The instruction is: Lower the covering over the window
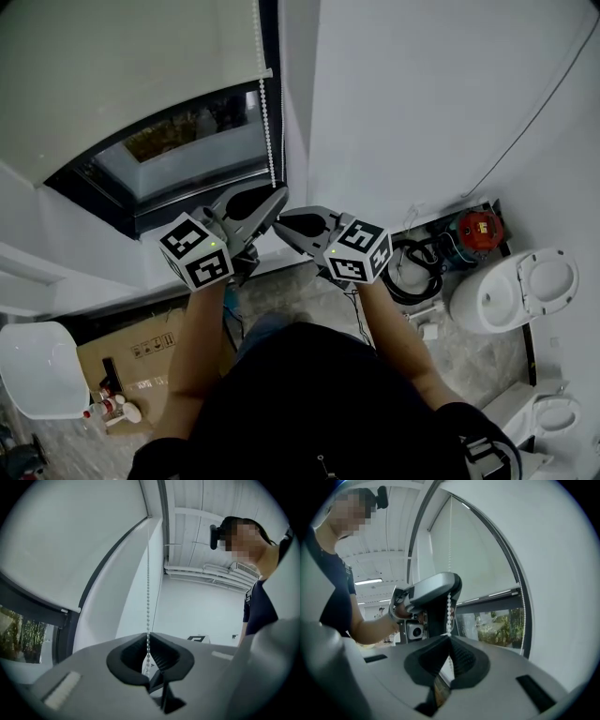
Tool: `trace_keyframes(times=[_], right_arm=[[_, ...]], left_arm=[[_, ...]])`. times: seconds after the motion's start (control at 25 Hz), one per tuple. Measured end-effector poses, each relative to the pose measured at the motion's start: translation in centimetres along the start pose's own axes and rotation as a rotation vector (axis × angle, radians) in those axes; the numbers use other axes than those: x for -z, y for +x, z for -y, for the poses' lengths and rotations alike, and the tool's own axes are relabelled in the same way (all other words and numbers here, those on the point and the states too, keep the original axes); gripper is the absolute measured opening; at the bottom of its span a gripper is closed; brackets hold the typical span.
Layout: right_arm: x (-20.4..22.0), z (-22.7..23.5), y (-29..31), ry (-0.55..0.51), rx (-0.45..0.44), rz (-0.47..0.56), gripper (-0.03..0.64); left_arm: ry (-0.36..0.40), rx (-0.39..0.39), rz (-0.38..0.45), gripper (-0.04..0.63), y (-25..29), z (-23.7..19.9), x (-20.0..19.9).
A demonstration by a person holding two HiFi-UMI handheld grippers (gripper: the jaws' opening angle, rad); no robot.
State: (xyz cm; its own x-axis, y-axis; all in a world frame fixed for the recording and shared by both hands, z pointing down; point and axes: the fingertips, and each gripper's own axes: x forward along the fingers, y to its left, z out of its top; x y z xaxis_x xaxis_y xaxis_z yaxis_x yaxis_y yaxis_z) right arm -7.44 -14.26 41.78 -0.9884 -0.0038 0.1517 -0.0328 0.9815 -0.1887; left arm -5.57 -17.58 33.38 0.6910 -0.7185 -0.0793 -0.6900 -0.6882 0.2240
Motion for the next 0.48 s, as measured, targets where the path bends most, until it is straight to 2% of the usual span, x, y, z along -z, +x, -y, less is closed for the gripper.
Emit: trace_keyframes(times=[0.16,0.32,0.48], right_arm=[[2.1,0.3,0.2,-0.03,0.016,-0.093,0.012],[4.8,0.8,0.2,0.002,0.018,-0.149,0.012],[6.6,0.6,0.5,0.01,0.01,-0.201,0.014]], left_arm=[[0.001,-0.001,-0.062,0.023,0.1,-0.4,2.2],[-0.097,-0.006,-0.065,0.023,-0.2,-1.0,4.9],[-0.126,-0.01,-0.09,0.023,-0.5,-1.0,6.8]])
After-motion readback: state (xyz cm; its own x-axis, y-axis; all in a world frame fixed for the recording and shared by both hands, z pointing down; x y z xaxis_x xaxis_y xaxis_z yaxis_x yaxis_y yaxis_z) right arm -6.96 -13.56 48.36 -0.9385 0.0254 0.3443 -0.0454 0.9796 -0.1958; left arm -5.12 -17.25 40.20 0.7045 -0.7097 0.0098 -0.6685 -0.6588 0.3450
